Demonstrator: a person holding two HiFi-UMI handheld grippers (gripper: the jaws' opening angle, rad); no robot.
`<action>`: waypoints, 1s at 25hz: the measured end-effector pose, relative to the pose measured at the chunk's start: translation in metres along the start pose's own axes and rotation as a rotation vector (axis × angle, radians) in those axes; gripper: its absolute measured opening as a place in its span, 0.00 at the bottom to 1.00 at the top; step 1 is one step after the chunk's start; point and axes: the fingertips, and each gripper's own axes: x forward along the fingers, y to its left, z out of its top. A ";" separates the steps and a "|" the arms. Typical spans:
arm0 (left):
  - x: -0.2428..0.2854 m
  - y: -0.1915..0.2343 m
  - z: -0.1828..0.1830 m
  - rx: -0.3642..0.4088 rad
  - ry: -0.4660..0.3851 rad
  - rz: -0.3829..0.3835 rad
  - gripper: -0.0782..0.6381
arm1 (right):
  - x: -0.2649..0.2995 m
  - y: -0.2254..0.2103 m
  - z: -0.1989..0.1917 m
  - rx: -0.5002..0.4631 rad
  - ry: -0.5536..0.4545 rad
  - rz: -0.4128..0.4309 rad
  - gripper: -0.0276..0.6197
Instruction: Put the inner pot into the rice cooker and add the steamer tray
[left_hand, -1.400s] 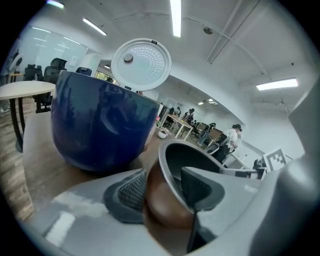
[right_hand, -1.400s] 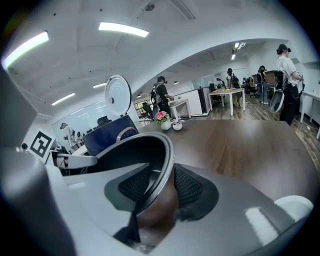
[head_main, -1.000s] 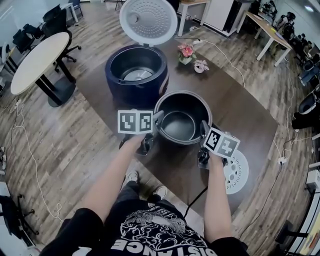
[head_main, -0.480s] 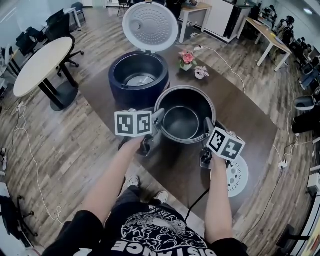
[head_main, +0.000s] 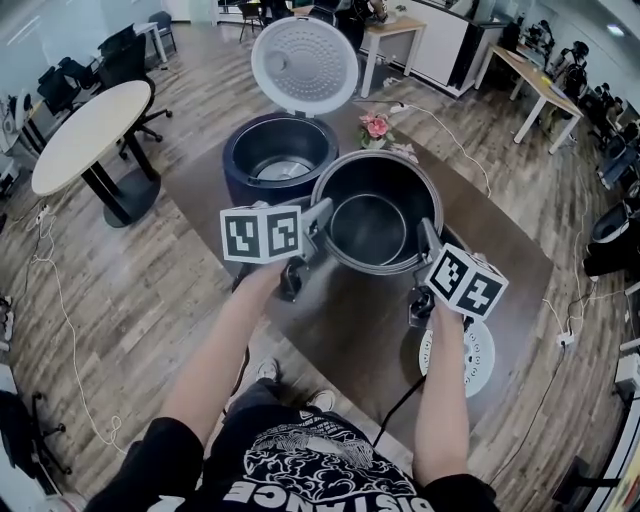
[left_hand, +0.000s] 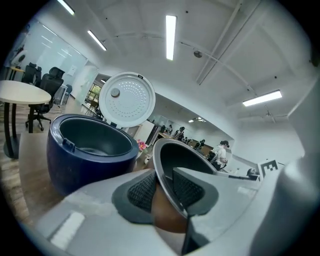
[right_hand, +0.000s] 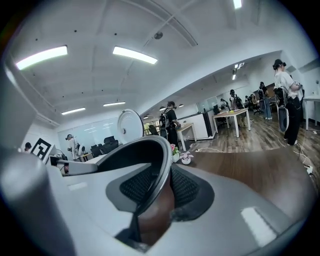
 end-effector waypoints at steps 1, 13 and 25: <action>-0.001 -0.002 0.005 0.006 -0.009 -0.003 0.26 | -0.001 0.002 0.005 -0.004 -0.011 0.004 0.22; -0.020 -0.021 0.074 0.070 -0.113 -0.016 0.26 | -0.001 0.032 0.075 -0.044 -0.125 0.068 0.22; -0.053 0.015 0.131 0.102 -0.205 0.008 0.26 | 0.031 0.096 0.111 -0.097 -0.185 0.135 0.22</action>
